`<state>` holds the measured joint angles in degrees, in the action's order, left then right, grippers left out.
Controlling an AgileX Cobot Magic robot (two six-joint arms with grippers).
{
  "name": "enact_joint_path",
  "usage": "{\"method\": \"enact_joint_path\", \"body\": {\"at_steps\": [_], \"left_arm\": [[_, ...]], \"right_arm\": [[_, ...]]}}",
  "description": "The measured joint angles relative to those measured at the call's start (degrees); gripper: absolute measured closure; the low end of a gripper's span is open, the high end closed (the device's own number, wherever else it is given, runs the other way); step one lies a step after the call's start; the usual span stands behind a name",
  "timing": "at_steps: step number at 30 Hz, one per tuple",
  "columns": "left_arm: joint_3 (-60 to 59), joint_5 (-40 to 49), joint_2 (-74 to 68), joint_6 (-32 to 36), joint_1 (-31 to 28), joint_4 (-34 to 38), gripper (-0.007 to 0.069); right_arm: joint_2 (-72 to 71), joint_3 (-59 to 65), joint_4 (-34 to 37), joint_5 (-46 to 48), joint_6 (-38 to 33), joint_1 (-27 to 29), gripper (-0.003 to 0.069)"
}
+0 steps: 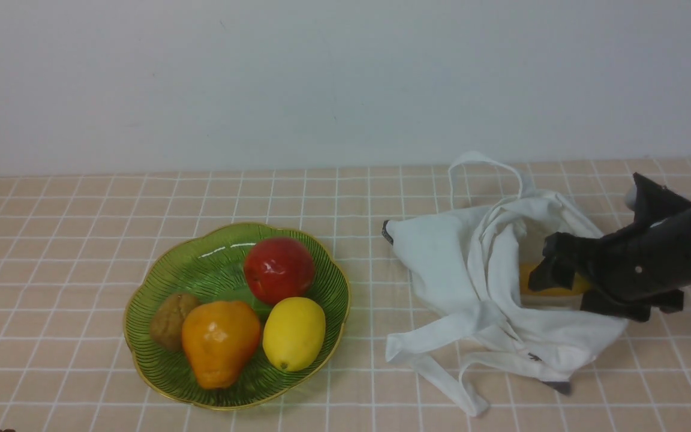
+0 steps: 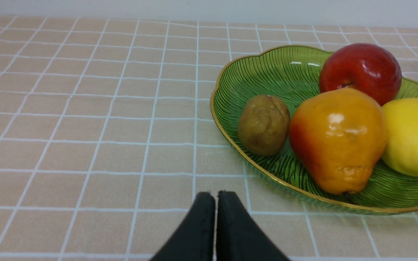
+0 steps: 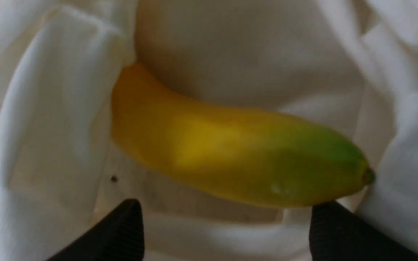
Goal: Take the fruit out of the bag on the brown coffee tablecloth and place them on the plate.
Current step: 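Reach into the bag and grasp the banana with the right gripper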
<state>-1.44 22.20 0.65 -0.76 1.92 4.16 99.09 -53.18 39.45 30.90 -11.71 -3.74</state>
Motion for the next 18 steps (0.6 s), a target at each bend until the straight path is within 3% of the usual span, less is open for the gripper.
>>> {"method": "enact_joint_path", "body": {"at_steps": [13, 18], "left_arm": [[0.00, 0.00, 0.00, 0.00, 0.00, 0.00, 0.0632], [0.00, 0.00, 0.00, 0.00, 0.00, 0.00, 0.0632]], "right_arm": [[0.15, 0.00, 4.53, -14.21, 4.27, 0.00, 0.0081], [1.19, -0.05, 5.09, -13.22, 4.91, 0.00, 0.0081]]}}
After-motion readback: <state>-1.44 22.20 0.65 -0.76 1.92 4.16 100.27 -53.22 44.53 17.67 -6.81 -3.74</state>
